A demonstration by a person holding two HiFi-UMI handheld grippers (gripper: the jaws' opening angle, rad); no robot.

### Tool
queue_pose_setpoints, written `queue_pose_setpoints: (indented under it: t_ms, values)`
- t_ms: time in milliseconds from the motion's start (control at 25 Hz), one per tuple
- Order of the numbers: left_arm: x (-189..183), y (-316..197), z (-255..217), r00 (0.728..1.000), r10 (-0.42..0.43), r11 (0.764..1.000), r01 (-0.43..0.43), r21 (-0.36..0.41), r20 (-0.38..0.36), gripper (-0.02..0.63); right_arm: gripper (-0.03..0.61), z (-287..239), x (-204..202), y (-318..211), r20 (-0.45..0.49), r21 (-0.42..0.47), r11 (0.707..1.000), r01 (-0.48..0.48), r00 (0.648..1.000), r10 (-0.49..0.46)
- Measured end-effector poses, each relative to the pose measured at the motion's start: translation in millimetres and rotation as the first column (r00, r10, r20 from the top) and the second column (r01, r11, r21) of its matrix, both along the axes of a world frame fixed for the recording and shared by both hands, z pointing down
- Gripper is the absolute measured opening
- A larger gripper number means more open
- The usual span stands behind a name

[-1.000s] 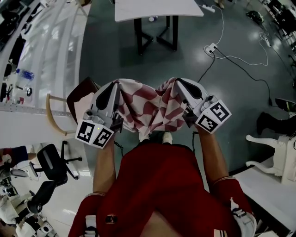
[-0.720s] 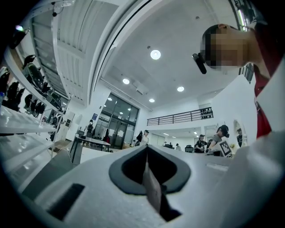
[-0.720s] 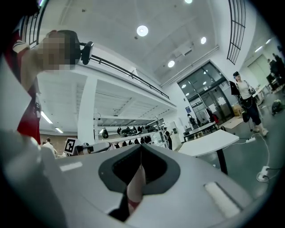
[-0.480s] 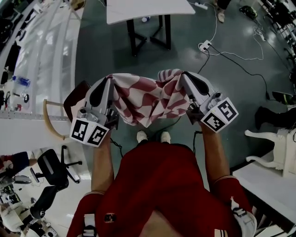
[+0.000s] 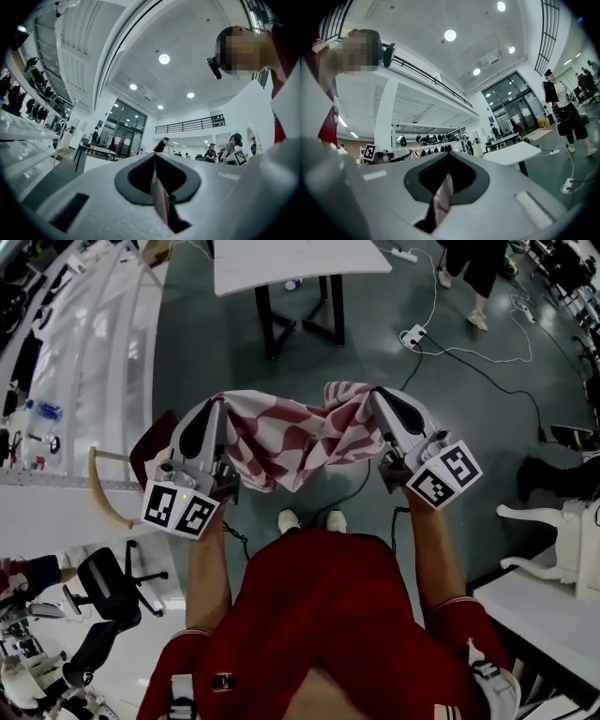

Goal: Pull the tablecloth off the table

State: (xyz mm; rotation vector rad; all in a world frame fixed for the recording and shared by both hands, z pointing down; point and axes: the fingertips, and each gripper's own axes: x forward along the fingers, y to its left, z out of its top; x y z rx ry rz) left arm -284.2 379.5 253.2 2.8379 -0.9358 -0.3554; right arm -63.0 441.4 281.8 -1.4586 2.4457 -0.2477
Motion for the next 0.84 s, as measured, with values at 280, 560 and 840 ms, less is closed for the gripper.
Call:
queue_pose_setpoints:
  t_ms: [280,560,840]
  values:
    - [1.7,-4.0,-0.1,1.000,-0.005,1.000,0.005,-0.008,0.006,0.009,0.014,2.0,1.0,-4.7,0.006,-0.008,1.000,0.005,1.000,-0.005]
    - [1.8,-8.5,4.1,1.000,0.004,1.000,-0.004,-0.024,0.008,0.009,0.014,5.6,0.2,-8.4,0.011,-0.020,1.000,-0.002,1.000,0.002]
    - [0.4,-5.5,5.2,1.000,0.009,1.000,-0.009,-0.023,0.003,0.009,0.014,7.1,-1.0,-5.1,0.010,-0.022,1.000,-0.006,1.000,0.006]
